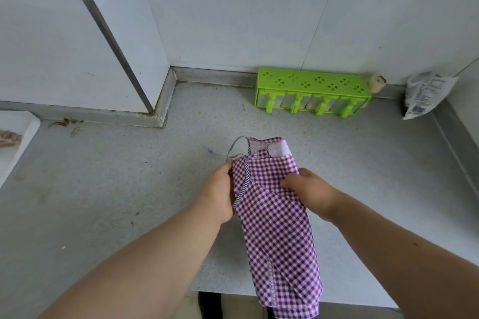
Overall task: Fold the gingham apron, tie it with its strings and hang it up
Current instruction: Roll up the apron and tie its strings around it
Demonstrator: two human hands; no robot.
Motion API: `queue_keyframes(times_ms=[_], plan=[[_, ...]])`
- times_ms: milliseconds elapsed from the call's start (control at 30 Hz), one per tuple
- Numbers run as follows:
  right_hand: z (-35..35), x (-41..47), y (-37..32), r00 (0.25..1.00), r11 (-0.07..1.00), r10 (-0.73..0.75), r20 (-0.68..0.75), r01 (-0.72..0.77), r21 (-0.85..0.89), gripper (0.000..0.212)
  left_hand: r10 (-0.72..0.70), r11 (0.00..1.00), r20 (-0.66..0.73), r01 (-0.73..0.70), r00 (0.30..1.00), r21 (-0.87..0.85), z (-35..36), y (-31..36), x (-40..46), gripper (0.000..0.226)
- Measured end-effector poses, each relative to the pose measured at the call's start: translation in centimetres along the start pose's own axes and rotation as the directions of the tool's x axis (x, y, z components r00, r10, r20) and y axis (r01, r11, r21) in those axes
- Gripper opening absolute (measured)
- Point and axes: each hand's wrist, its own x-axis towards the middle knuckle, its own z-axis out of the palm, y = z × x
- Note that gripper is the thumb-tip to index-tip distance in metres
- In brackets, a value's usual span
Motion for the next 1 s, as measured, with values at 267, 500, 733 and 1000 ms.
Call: queue_keyframes(times_ms=[267,500,733,1000], plan=[[-1.6,2.4,2.9,0.977,0.916,0.133,-0.165,-0.058,0.397,0.048,0.03,0.998,-0.058,-0.034,0.998,-0.058,-1.5,-2.5,-0.6,0.044],[-1.7,4.8,5.5,0.931,0.89,0.281,-0.235,-0.161,0.427,0.03,0.389,0.803,-0.032,-0.322,0.921,0.501,-2.8,-2.7,-1.9,0.029],[-1.3,5.7,5.7,0.906,0.938,0.348,-0.242,-0.332,0.103,0.044,0.478,-0.374,0.752,-0.67,0.453,0.641,-0.9,-0.3,-1.7,0.04],[-0.8,5.9,4.1,0.962,0.885,0.201,-0.183,-0.258,-0.387,0.04,-0.178,-0.575,0.606,-0.581,0.775,0.575,7.1,-0.5,-1.5,0.039]])
